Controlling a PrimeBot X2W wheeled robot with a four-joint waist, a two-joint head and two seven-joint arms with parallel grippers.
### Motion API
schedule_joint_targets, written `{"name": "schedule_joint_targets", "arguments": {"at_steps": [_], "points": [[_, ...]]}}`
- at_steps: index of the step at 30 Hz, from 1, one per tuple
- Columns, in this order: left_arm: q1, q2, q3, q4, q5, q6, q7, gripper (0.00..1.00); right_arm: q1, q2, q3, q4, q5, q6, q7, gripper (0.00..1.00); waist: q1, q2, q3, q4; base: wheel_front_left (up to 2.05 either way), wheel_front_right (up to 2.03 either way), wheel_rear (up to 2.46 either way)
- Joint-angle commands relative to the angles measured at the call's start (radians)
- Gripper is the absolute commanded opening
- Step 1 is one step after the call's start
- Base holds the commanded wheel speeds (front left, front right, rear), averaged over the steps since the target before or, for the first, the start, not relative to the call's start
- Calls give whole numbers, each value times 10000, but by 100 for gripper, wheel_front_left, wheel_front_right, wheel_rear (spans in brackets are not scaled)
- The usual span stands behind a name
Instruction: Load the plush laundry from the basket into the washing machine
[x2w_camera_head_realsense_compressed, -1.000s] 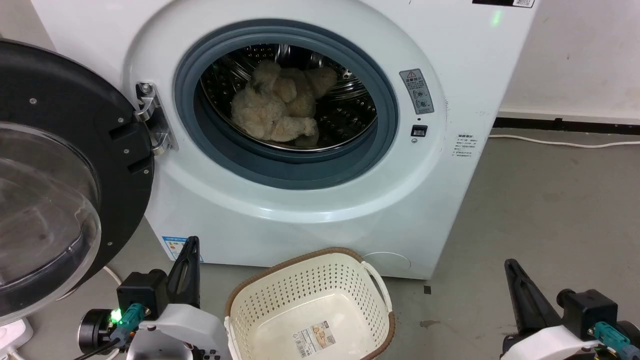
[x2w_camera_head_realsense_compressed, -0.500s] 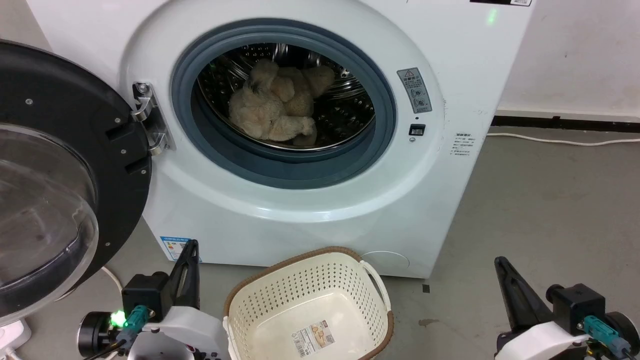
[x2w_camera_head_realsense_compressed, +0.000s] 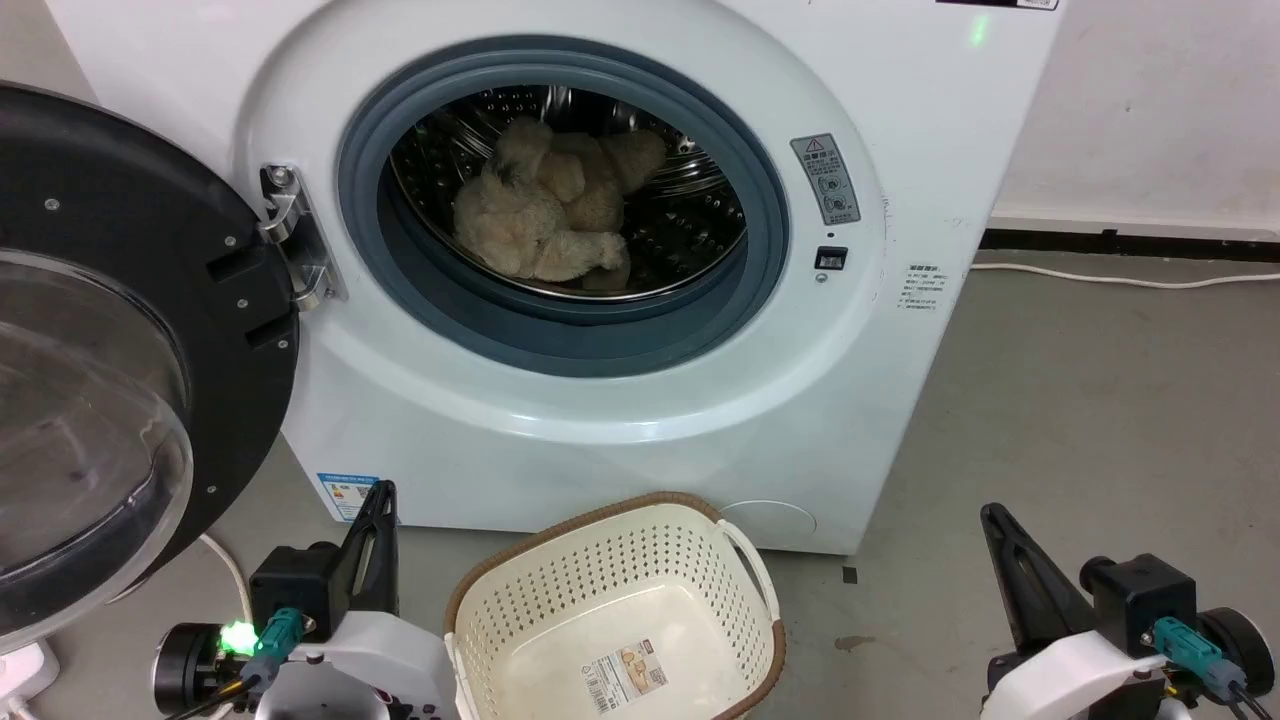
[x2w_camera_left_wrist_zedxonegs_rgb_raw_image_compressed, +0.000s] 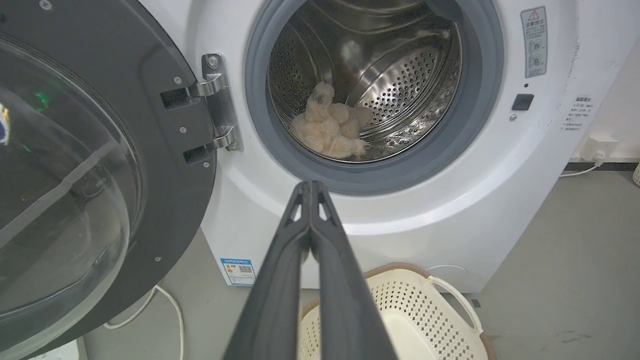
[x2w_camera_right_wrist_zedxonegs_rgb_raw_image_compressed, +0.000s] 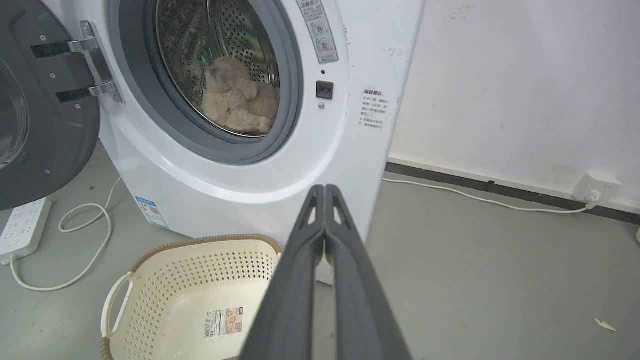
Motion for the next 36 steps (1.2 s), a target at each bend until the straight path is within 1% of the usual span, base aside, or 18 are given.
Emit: {"name": "schedule_joint_targets", "arguments": {"at_steps": [1, 7, 36], "points": [[171, -87, 116, -60, 177, -72, 72, 0, -183, -17, 30, 49, -70, 8, 18, 0, 0, 0, 2, -4, 0, 0, 0], [199, -264, 298, -81, 473, -200, 152, 0, -270, -18, 58, 91, -168, 8, 57, 0, 0, 0, 11, -22, 0, 0, 0], [199, -264, 298, -81, 473, -200, 152, 0, -270, -18, 58, 91, -168, 8, 57, 0, 0, 0, 11, -22, 0, 0, 0]]}}
